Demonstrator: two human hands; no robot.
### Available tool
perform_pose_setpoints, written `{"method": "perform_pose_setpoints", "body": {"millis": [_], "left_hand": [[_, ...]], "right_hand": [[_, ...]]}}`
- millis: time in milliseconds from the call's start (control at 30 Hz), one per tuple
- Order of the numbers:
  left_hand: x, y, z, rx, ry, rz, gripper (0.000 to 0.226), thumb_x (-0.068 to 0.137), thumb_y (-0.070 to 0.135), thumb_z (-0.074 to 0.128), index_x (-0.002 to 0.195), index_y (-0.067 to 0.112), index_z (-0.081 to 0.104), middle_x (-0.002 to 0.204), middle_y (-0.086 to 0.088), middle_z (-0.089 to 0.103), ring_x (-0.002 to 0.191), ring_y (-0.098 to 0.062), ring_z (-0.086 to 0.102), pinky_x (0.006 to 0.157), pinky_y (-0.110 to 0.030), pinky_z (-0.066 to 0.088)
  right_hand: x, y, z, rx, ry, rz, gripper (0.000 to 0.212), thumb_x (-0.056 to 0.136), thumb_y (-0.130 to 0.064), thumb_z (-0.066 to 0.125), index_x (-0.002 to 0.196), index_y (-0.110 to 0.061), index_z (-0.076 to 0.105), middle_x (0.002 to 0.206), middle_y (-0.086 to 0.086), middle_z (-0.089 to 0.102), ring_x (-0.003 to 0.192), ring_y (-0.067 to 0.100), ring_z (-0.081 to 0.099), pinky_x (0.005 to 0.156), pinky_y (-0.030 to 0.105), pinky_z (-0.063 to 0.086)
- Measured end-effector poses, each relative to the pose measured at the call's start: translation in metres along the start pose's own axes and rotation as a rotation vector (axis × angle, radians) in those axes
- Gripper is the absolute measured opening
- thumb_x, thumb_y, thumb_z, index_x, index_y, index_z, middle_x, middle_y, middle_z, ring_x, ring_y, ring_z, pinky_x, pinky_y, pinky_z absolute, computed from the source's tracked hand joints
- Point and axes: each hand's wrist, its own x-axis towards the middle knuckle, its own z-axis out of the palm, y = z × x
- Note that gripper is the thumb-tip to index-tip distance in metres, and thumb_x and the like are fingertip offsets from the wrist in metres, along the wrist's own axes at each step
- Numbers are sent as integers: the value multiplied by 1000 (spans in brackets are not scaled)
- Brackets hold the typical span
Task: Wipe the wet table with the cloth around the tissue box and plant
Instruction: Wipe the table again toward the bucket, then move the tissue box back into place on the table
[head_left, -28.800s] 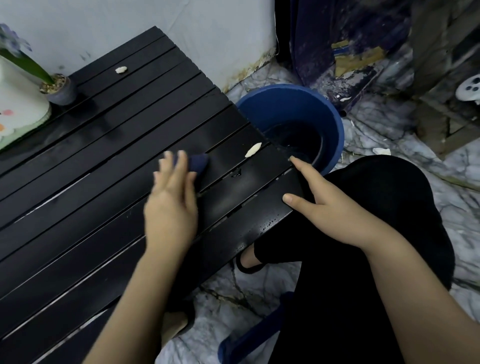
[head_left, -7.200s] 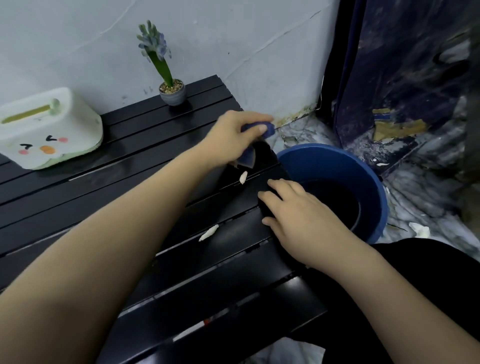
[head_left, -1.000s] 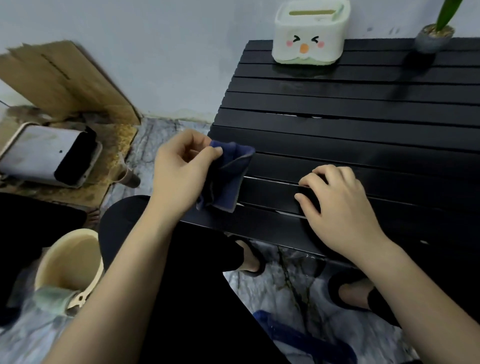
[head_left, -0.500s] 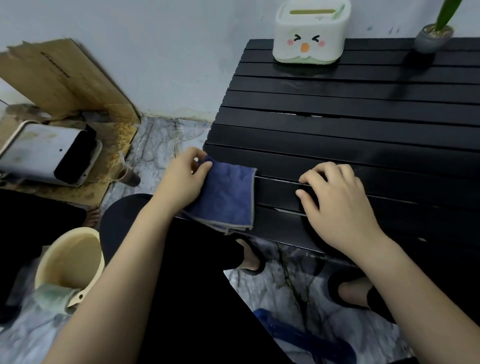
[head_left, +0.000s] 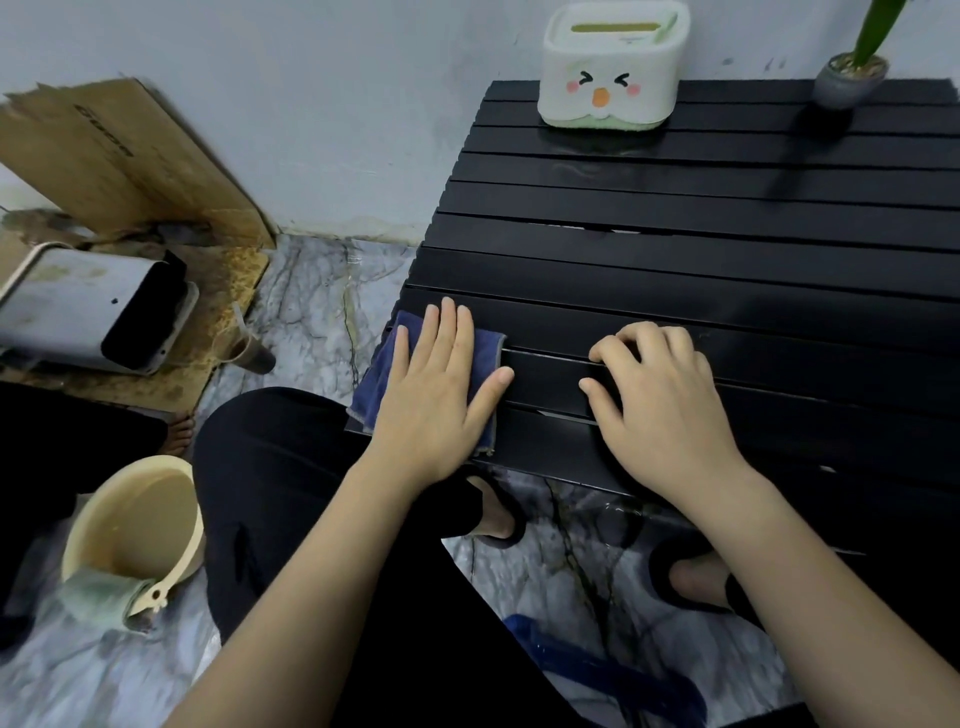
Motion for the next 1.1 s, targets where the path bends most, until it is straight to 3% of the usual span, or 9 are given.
{"method": "perform_pose_setpoints", "body": {"millis": [167,267,333,433,567,867,1000,1100], "left_hand": [[1,1,2,36,21,6,81,99,63,16,158,11,-4,167,-5,-8,153,-16,-14,125,-45,-5],[2,4,1,10,20,-12,79,99,62,16,158,11,4,167,-7,-3,154,-20,-10,124,-47,-5],[6,10,-2,-38,103,7,73,100,59,23,157,13,21,166,-8,12,154,-27,5,124,-49,3],[21,27,-10,-130,290,98,52,97,44,46,141,16,52,153,-7,44,141,-30,39,118,-48,26],[68,45,-32,-230,438,206,36,96,35,54,125,17,64,131,-1,63,120,-24,56,101,-43,44],[213,48,-87,-247,482,351,38,99,36,53,135,21,56,137,2,57,126,-21,48,102,-23,34],[281,36,-87,-243,405,302,54,96,47,54,146,27,42,151,0,42,136,-26,39,108,-37,36],[320,27,-80,-338,301,229,79,88,59,60,153,41,20,162,-3,22,148,-25,22,114,-43,30]], "right_hand": [[2,-2,0,-10,12,15,21,92,-32,59,106,-17,61,110,7,57,103,29,49,82,42,44],[5,-4,1,-18,19,22,21,91,-33,59,103,-16,62,107,6,57,99,29,50,79,42,45],[8,-4,0,-3,20,23,21,91,-33,60,103,-16,63,107,6,57,98,29,51,78,42,46],[18,-1,-4,24,24,3,25,90,-33,60,109,-16,62,110,5,58,100,28,52,79,41,46],[53,11,-15,34,46,-19,36,92,-35,58,124,-19,58,120,4,57,109,27,52,87,40,45],[187,77,-41,45,148,67,48,94,-41,52,138,-22,45,135,4,49,120,25,44,96,42,44],[244,106,-33,61,115,114,58,92,-48,53,144,-27,36,140,7,42,122,29,39,99,45,44],[279,121,-23,194,51,169,74,87,-56,58,149,-39,22,155,8,24,139,31,24,110,48,35]]}}
